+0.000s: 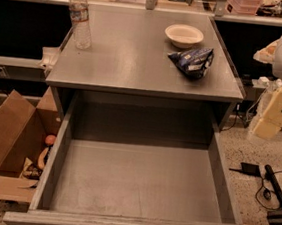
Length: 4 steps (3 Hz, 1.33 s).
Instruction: Place blue chip bag into top drawer
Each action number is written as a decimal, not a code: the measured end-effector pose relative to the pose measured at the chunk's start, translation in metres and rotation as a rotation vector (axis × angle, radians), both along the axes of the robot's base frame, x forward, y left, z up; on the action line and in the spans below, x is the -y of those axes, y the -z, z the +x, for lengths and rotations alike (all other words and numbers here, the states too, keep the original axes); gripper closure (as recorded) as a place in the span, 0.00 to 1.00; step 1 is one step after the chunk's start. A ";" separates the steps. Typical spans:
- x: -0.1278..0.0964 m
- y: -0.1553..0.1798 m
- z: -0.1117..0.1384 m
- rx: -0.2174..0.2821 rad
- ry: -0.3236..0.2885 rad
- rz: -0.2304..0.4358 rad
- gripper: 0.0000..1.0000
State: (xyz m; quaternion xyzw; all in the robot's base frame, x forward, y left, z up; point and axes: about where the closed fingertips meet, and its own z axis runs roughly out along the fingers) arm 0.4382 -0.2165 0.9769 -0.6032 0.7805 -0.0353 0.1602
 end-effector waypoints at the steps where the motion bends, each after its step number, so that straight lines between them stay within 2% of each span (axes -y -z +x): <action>1: 0.000 0.000 0.002 0.004 0.001 0.004 0.00; 2: 0.003 0.004 0.039 0.051 0.008 0.063 0.00; 3: 0.002 0.017 0.101 0.123 0.007 0.154 0.00; 4: 0.003 0.029 0.141 0.159 0.023 0.229 0.00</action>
Offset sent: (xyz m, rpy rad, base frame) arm 0.0809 -0.0088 -0.0104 0.1329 -0.0941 -0.0202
